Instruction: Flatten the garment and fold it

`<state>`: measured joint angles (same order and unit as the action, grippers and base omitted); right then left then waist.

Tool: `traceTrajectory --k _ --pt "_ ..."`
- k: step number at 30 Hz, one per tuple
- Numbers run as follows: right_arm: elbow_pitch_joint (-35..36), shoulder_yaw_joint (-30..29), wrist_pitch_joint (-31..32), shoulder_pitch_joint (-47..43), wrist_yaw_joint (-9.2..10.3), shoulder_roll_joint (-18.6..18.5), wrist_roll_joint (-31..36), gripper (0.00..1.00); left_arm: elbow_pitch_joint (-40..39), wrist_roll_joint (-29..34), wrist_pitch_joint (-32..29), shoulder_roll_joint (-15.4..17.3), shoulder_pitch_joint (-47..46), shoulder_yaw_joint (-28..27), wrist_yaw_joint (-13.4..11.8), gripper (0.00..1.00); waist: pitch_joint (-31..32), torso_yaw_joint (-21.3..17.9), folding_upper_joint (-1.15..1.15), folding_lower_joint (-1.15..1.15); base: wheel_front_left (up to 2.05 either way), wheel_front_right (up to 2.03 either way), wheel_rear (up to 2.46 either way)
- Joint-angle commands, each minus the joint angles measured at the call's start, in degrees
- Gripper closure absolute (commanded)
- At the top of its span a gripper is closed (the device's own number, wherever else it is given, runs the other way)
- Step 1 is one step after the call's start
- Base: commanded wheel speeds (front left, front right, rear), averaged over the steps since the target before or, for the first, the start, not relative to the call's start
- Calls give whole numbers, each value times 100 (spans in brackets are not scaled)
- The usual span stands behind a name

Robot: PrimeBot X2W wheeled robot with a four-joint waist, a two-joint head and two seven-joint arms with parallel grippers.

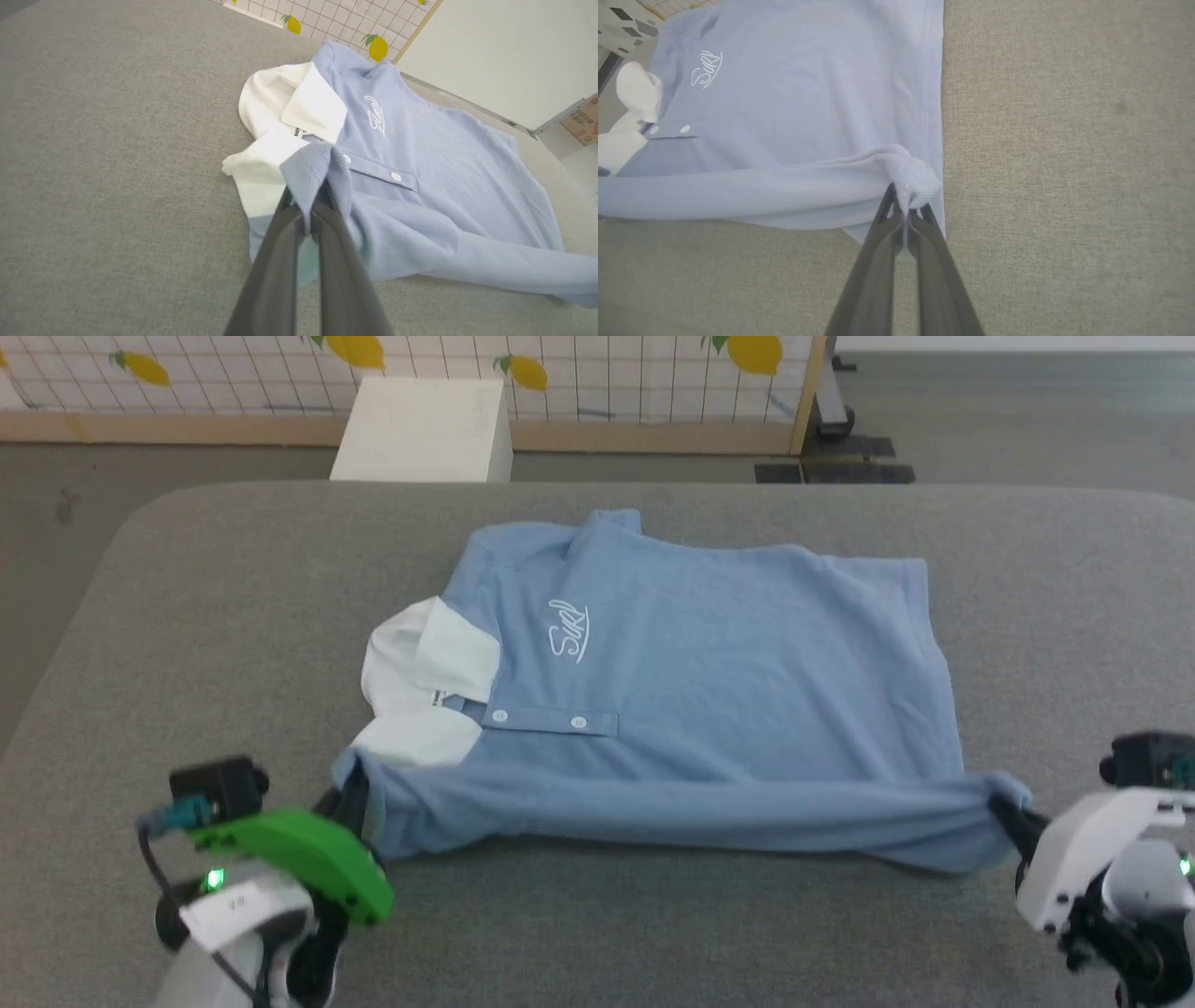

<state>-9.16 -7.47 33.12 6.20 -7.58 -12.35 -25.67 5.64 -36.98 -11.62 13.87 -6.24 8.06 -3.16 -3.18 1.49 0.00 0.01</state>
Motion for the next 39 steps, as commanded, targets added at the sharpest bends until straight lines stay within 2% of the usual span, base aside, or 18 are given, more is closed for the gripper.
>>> traceTrajectory --k 1,9,15,22,28,29,30,31,39 --pt "6 0 91 238 9 -26 73 100 92 59 -50 61 -306 29 54 100 -312 -31 0 -1 0 0 0" --pt "-392 110 509 1369 9 -96 421 100 1034 127 -167 82 -1874 176 314 100 -1162 -64 0 -1 0 0 0" --pt "-927 315 944 1991 9 -133 681 100 1899 210 9 35 -2610 249 441 100 -1575 -65 0 -1 0 0 0" --pt "-1395 658 1508 2294 9 -278 866 100 2834 279 158 -61 -2970 417 597 100 -1740 -17 0 -1 0 0 0" --pt "-1506 687 1877 2308 9 -273 909 99 3363 287 116 -97 -3167 538 691 100 -1602 0 0 -1 0 0 0" --pt "-1503 665 1888 2299 9 -261 900 76 3414 281 111 -97 -3195 543 698 75 -1553 0 0 -1 0 0 0" --pt "-1487 612 1849 2284 9 -238 872 40 3471 280 108 -94 -3228 554 709 25 -1470 4 0 -1 0 0 0" --pt "-1464 553 1794 2276 9 -216 849 0 3503 273 113 -92 -3254 555 717 0 -1407 3 0 -1 0 0 0" --pt "-1057 16 1119 1941 9 -64 459 0 3511 205 261 16 -3279 460 673 0 -578 -3 0 -1 0 0 0"
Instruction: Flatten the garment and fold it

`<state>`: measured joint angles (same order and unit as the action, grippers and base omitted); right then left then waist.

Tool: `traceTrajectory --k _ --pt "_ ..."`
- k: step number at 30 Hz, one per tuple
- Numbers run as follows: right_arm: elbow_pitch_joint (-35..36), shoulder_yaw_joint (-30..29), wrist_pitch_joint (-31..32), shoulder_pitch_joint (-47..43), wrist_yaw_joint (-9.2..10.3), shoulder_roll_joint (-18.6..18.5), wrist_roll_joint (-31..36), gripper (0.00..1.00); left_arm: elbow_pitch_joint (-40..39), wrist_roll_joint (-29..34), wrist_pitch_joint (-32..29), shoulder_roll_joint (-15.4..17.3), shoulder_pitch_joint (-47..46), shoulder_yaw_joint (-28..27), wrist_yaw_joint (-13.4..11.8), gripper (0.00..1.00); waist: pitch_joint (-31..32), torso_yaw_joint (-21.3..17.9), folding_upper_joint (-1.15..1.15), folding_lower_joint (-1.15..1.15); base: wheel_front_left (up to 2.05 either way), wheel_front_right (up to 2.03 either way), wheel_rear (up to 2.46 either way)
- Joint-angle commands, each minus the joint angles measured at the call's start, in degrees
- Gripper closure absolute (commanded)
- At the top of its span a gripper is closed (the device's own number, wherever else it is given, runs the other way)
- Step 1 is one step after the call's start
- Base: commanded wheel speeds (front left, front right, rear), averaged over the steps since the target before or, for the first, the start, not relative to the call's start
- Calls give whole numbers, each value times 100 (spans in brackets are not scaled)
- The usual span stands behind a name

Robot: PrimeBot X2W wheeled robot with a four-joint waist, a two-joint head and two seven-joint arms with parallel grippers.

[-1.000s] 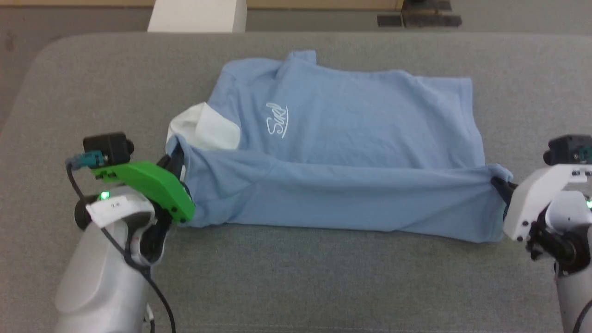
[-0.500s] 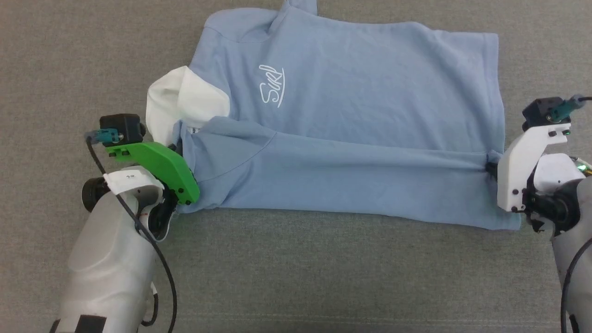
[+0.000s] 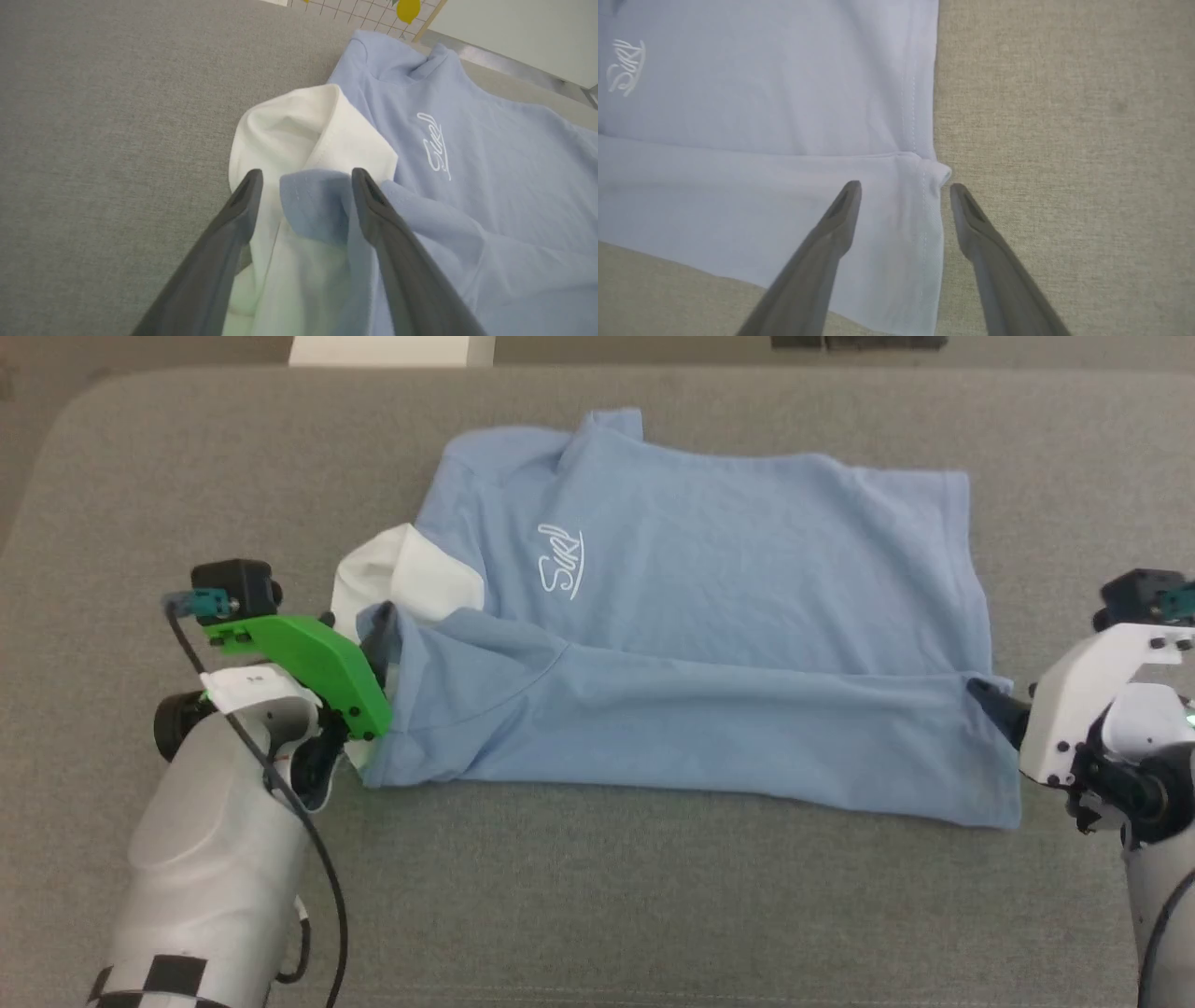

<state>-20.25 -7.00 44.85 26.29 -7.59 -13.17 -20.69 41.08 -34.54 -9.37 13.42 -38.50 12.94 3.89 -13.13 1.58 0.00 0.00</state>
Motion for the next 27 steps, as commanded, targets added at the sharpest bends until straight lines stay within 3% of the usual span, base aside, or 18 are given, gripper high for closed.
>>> traceTrajectory --k 1,4,6,12,18,27 --pt "168 -94 -197 -163 10 43 -82 0 -86 -31 94 99 7 -50 -66 0 559 -21 0 0 0 0 0" --pt "571 -329 -750 -460 10 132 -132 0 -398 -13 440 189 247 -154 -148 0 832 -46 0 0 0 0 0" --pt "989 -421 -1422 -863 10 214 -164 0 -883 95 1050 263 690 -218 -187 0 1018 -63 0 0 0 0 0" --pt "1502 -351 -2501 -1923 10 255 -104 0 -1703 367 2120 320 1952 -169 -188 0 1291 -44 0 0 0 0 0" --pt "1464 -347 -3045 -2614 10 341 -65 0 -2124 515 2373 195 2910 -131 -266 0 1446 -14 0 0 0 0 0" --pt "1285 -445 -3142 -2874 10 482 -47 0 -2269 828 2381 158 3374 0 -400 0 1543 8 0 0 0 0 0"
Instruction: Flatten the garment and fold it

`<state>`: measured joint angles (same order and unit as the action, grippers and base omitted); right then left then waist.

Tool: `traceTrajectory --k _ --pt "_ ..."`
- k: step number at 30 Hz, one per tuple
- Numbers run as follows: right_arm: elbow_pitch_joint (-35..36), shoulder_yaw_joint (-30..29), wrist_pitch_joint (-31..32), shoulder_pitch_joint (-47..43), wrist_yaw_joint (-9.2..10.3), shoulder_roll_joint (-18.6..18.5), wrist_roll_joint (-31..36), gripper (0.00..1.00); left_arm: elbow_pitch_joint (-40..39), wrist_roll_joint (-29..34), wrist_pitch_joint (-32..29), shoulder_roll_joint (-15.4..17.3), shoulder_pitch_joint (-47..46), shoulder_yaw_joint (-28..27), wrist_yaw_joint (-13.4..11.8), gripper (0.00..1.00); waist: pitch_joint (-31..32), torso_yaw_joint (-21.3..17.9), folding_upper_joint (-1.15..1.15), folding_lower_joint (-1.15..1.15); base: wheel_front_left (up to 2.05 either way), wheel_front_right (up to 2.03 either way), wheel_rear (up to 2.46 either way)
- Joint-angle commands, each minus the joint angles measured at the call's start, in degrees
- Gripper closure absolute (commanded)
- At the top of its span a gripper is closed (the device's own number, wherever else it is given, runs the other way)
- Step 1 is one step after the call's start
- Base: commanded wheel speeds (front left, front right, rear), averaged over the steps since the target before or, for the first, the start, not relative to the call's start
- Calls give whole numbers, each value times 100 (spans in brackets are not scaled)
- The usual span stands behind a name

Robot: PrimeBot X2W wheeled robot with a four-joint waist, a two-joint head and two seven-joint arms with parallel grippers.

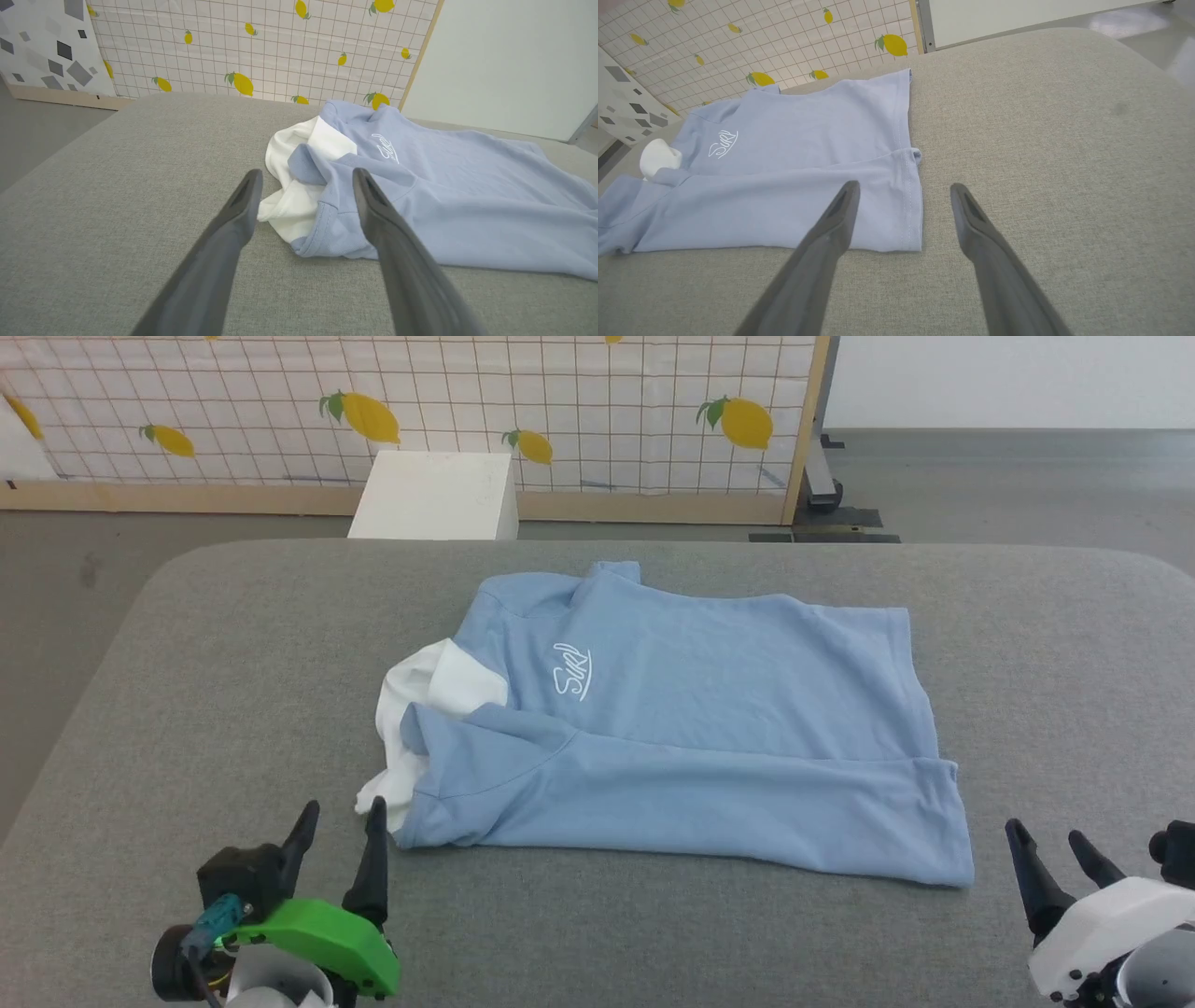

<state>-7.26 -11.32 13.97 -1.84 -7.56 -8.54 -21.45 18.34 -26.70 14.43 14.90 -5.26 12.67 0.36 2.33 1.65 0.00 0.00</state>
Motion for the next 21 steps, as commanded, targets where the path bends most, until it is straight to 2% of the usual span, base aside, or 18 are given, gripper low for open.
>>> traceTrajectory --k 1,3,7,10,14,16,21 --pt "-24 -21 -54 -37 8 35 28 0 98 150 -340 48 -129 185 -77 0 -53 5 0 0 0 0 0" --pt "-15 -27 -55 -8 8 41 38 0 172 203 -762 69 -358 315 -91 0 -108 4 0 0 0 0 0" --pt "-42 -72 -1 67 8 49 72 0 443 121 -2084 40 -956 506 -176 0 -292 2 0 0 0 0 0" --pt "-43 -79 63 135 8 84 109 0 672 38 -3149 11 -1464 620 -270 0 -491 -25 0 0 0 0 0" --pt "-1 -49 75 271 8 153 120 0 1053 -20 -4257 10 -2012 697 -458 0 -782 -110 0 0 0 0 0" --pt "-7 -23 67 362 8 160 118 0 1253 -75 -4690 0 -2192 713 -528 0 -932 -165 0 0 0 0 0" --pt "-32 59 35 551 8 167 110 0 1651 -72 -5115 89 -2380 739 -639 0 -1228 -288 0 0 0 0 0"
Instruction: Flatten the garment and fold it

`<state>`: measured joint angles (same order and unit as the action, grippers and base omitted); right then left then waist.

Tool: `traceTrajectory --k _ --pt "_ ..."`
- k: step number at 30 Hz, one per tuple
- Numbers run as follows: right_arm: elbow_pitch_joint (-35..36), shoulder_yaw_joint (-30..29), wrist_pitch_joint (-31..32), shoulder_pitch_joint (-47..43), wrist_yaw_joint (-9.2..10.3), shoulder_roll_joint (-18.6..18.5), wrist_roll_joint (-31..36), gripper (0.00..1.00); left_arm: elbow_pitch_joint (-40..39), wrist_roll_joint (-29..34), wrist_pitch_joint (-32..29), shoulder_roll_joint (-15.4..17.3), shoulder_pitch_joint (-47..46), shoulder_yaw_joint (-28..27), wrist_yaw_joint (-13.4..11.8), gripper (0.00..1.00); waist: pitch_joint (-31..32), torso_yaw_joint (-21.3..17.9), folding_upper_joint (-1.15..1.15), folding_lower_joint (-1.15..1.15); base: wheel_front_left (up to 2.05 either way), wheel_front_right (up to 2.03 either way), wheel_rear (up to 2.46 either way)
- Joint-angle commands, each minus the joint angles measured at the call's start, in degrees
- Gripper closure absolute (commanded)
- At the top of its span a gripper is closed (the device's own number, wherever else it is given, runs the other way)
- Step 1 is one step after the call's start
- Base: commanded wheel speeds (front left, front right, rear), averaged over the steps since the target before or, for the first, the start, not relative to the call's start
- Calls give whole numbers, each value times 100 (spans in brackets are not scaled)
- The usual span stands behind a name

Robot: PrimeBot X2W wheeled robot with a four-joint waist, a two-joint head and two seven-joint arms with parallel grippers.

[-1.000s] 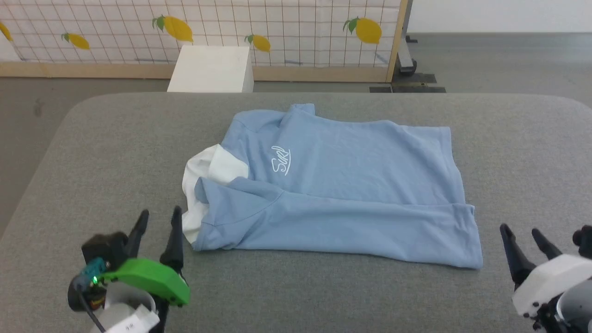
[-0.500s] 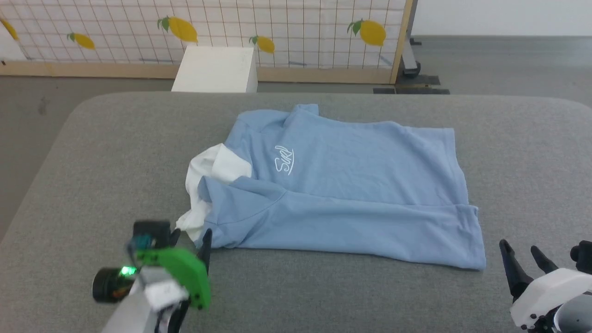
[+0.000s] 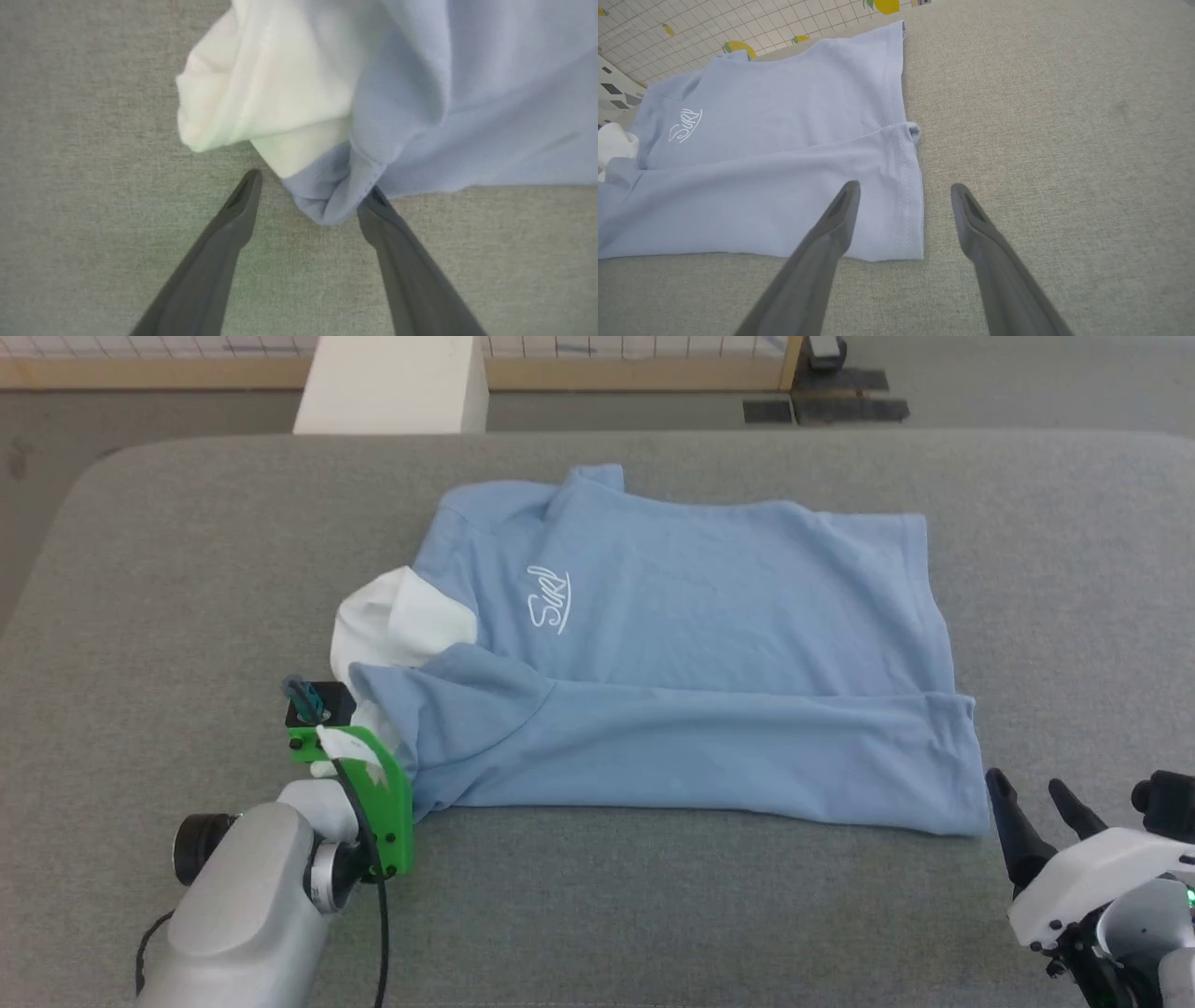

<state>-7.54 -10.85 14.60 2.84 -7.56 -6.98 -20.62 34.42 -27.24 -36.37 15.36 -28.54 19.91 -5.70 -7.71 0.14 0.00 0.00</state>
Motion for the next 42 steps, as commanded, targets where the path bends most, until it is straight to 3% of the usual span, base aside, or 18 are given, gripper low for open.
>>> traceTrajectory --k 1,4,5,6,7,12,24,36,37,38,39,40,42 --pt "-13 25 -39 117 8 8 19 0 132 -36 -142 49 -40 35 -29 0 -275 -154 0 0 0 0 0" --pt "-38 26 -66 174 8 -15 8 0 283 -183 -359 -11 54 23 -2 0 -349 -167 0 0 0 0 0" --pt "-50 23 -62 188 8 -39 24 0 302 -268 -373 -53 94 -18 8 5 -360 -160 0 0 0 0 0" --pt "-52 25 -52 196 8 -61 39 0 294 -291 -339 -69 121 -28 15 76 -362 -152 0 0 0 0 0" --pt "-52 27 -20 207 8 -87 58 0 286 -309 -291 -77 155 -36 23 100 -360 -140 0 0 0 0 0" --pt "-19 50 582 278 8 -262 456 0 95 -507 50 -131 262 -209 91 100 -309 -87 0 0 0 0 0" --pt "-33 675 3325 1237 8 -682 1257 0 -1034 -587 617 -73 506 -393 9 100 -565 133 0 0 0 0 0" --pt "-536 1276 4202 1363 8 -868 1063 0 -1483 -662 584 -101 616 -390 -113 100 -901 342 0 0 0 0 0" --pt "-564 1285 4235 1367 8 -881 1027 27 -1486 -667 582 -99 626 -392 -120 100 -900 346 0 0 0 0 0" --pt "-584 1310 4256 1373 8 -905 978 66 -1486 -695 577 -109 639 -406 -130 100 -890 349 0 0 0 0 0" --pt "-580 1310 4223 1382 8 -913 918 87 -1484 -711 576 -113 650 -412 -133 100 -875 349 0 0 0 0 0" --pt "-587 1283 4196 1393 8 -921 864 100 -1479 -722 582 -113 665 -416 -138 100 -848 347 0 0 0 0 0" --pt "-600 1189 4123 1428 8 -947 738 100 -1464 -771 614 -124 720 -438 -135 100 -747 340 0 0 0 0 0"
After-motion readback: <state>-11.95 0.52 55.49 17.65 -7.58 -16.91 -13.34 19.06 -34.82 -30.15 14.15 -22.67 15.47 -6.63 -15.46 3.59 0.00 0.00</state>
